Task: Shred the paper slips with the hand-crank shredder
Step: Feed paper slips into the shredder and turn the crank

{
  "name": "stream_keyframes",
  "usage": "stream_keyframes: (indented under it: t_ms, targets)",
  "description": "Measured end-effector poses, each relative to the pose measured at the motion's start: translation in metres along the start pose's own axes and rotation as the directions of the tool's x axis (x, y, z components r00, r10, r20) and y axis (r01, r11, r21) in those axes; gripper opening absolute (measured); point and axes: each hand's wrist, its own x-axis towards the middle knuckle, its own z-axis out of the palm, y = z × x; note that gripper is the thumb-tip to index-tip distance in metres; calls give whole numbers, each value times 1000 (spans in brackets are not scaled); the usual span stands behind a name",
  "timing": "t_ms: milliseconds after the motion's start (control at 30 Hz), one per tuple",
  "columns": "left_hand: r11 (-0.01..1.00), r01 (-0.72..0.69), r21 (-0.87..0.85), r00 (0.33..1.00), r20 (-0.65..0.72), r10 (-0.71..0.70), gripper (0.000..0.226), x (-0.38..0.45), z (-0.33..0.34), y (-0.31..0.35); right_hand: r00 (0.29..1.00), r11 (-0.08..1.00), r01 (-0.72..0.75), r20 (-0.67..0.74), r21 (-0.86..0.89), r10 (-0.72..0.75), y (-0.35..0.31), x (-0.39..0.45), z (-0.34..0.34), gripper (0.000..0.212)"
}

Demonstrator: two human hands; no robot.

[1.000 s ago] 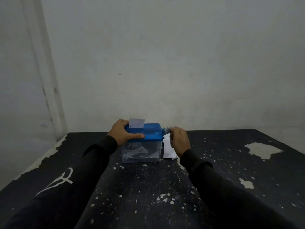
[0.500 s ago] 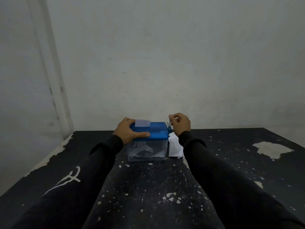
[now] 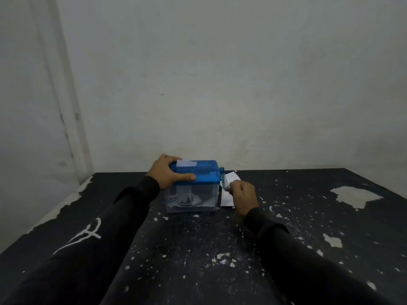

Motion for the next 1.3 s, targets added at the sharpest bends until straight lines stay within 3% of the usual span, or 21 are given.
stream_keyframes:
  t_ms: [133, 267, 367, 467, 600, 733, 833, 967, 1067, 1200, 1300]
  targets:
    - [1000, 1, 15, 1000, 8, -1, 112, -3, -1, 2, 995, 986, 95, -10, 138, -95, -25, 4, -5, 28]
    - [1000, -18, 6, 1000, 13, 18, 123, -4, -1, 2, 991, 981, 130, -31, 145, -127, -33, 28, -4, 37]
    - [1000, -19, 10, 1000, 10, 19, 117, -5, -2, 4, 991, 987, 125, -53, 103, -120, -39, 54, -1, 49]
    - [1000, -12, -11, 1000, 8, 12, 114, -6, -2, 3, 993, 989, 45, -112, 138, -30, -41, 77, 0, 32]
    - [999, -13, -29, 1000, -3, 13, 112, -5, -2, 3, 987, 997, 63, -154, 39, -56, -43, 93, 4, 19]
    - [999, -16, -30, 1000, 2, 16, 111, -6, -2, 2, 998, 991, -25, -59, -129, 17, -22, 93, 5, 20]
    - [1000, -8, -25, 1000, 9, 8, 114, -7, -2, 4, 999, 989, -42, -23, -140, 39, -7, 84, 2, 18]
    - [1000, 2, -29, 1000, 13, -2, 116, -7, -3, 4, 986, 950, -48, 136, -309, 94, 7, 67, -6, 28]
    - [999, 5, -47, 1000, 12, -4, 117, -8, -1, 4, 983, 949, -52, 152, -310, 104, 17, 54, -14, 34]
    - [999, 5, -54, 1000, 14, -4, 116, -7, -2, 3, 987, 971, -113, 90, -209, 134, 23, 38, -15, 41]
    - [998, 11, -54, 1000, 18, -10, 116, -6, -2, 2, 980, 925, -196, -78, -324, 181, 33, 27, -10, 35]
